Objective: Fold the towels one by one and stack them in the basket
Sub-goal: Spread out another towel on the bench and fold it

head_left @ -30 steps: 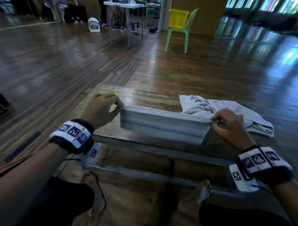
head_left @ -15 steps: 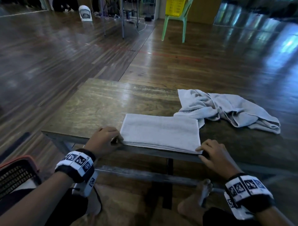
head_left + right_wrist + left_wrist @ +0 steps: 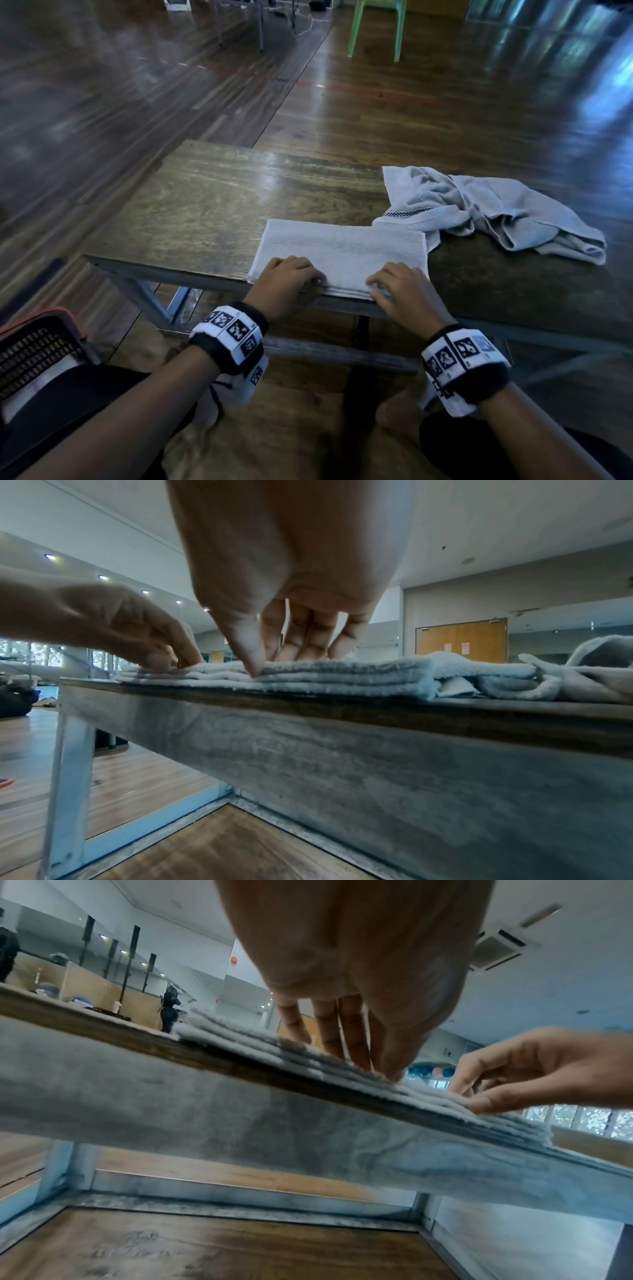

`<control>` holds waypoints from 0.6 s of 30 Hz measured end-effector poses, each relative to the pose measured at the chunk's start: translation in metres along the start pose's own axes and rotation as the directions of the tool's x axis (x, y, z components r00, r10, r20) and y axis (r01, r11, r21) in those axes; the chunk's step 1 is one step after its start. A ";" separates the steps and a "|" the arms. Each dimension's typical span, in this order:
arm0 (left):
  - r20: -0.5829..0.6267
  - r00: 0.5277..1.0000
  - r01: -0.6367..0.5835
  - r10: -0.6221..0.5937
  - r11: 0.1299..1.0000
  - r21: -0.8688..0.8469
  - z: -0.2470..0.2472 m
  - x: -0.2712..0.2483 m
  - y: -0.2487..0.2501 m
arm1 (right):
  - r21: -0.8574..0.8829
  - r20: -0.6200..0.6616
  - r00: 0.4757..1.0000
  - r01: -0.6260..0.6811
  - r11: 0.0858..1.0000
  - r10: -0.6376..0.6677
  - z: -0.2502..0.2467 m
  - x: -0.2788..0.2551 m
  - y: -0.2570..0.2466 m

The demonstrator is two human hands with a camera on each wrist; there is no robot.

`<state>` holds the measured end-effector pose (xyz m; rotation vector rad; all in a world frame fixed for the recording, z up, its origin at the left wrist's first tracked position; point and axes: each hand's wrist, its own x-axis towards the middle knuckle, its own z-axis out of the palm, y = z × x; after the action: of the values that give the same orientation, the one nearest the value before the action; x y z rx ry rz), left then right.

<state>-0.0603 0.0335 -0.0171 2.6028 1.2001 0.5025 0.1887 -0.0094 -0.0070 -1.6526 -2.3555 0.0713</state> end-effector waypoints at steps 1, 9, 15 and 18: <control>0.014 1.000 0.009 -0.009 1.000 -0.007 0.003 0.003 0.001 | 0.013 0.034 0.999 -0.013 1.000 0.013 0.000 0.003 -0.001; 0.049 0.999 0.017 -0.012 0.995 -0.102 0.003 0.011 -0.011 | 0.050 -0.021 1.000 0.009 0.999 -0.007 0.002 -0.008 0.006; 0.119 0.993 -0.012 0.029 0.990 -0.140 -0.004 0.013 -0.016 | 0.071 -0.063 0.997 -0.043 0.997 0.048 0.003 -0.019 0.020; 0.115 0.993 -0.008 0.024 0.991 -0.134 -0.004 0.012 -0.015 | 0.104 -0.064 0.996 -0.062 0.993 0.069 0.005 -0.023 0.025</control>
<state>-0.0654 0.0525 -0.0158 2.4938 1.0715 0.4127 0.2175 -0.0210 -0.0207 -1.6570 -2.2106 0.1432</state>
